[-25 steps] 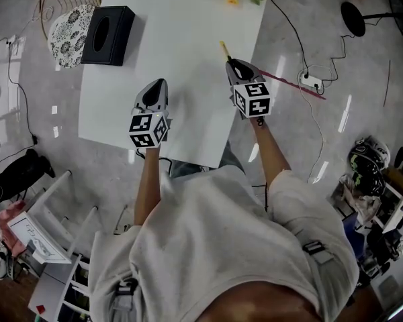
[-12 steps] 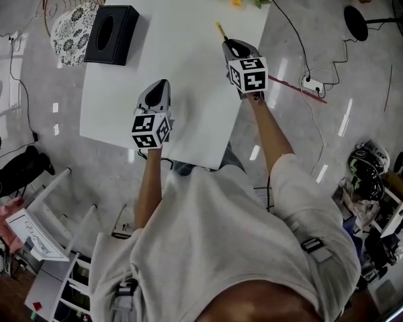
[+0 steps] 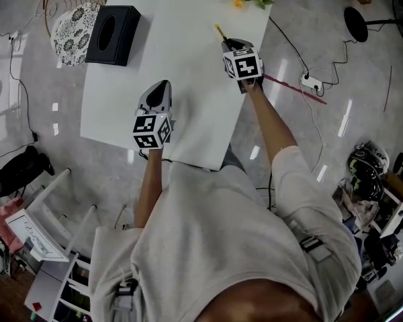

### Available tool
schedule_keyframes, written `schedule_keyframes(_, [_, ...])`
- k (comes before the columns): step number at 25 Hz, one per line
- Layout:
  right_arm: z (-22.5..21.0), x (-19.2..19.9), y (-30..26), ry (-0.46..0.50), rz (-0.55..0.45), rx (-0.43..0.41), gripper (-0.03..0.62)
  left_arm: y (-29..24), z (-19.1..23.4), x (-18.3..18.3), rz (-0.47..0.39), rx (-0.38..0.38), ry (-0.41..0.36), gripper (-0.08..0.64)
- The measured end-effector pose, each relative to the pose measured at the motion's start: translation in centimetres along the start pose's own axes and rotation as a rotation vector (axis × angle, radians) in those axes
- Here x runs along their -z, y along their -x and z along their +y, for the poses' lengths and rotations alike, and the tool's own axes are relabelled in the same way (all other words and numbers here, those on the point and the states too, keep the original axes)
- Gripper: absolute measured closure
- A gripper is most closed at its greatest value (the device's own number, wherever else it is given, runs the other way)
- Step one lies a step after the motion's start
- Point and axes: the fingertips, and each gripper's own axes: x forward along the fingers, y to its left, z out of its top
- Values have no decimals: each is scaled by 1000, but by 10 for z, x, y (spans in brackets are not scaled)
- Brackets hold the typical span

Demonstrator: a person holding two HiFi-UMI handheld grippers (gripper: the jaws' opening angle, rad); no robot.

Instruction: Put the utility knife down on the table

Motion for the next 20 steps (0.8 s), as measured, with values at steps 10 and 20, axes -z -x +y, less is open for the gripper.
schedule_keyframes(10, [-1, 8, -9, 21, 72, 2, 509, 2, 2, -1, -6, -4, 4, 540])
schedule_keyframes(20, [3, 11, -9, 40, 73, -23, 460, 5, 1, -2, -13, -5, -1, 540])
